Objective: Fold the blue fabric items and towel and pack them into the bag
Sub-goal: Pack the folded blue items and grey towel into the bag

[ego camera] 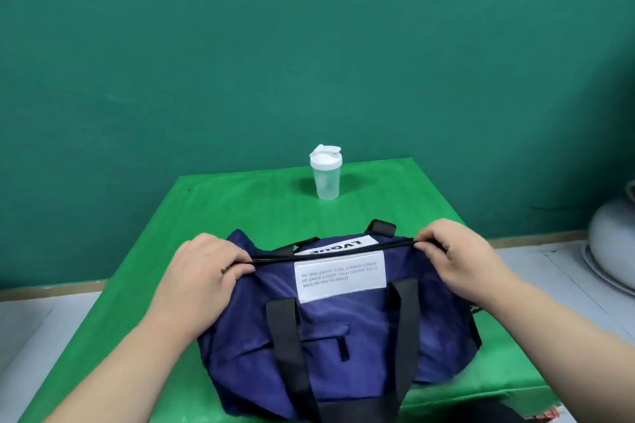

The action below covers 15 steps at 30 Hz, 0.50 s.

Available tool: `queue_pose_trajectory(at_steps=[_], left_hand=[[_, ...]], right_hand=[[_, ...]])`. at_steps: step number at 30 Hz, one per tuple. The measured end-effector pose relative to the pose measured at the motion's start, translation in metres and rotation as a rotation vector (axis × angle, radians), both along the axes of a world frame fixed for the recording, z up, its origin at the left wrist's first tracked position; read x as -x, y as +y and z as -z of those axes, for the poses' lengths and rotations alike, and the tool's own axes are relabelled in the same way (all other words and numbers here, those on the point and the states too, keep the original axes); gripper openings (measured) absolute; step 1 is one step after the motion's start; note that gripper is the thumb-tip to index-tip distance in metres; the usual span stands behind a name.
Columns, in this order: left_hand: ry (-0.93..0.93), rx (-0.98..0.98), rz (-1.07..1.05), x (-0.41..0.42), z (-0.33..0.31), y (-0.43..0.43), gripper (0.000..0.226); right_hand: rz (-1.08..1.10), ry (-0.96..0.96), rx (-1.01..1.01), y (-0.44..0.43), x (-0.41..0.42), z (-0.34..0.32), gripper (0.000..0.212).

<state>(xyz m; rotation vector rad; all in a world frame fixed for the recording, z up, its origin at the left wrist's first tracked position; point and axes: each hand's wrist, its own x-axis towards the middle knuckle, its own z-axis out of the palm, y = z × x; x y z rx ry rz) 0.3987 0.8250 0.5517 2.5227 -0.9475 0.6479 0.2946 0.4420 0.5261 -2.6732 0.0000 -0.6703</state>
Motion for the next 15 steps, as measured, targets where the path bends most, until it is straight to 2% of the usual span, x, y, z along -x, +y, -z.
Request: queue_pose_trajectory(at_steps=[4, 10, 15], left_hand=[[0.111, 0.143, -0.141, -0.018, -0.054, -0.001, 0.002], [0.141, 0.218, -0.259, -0.057, -0.115, 0.017, 0.011], [0.127, 0.2, -0.317, -0.067, -0.109, 0.042, 0.015]], right_hand=[[0.053, -0.069, -0.053, 0.014, -0.028, -0.06, 0.008], [0.028, -0.129, -0.026, 0.041, -0.069, -0.134, 0.018], [0.007, -0.11, -0.069, 0.069, -0.081, -0.132, 0.017]])
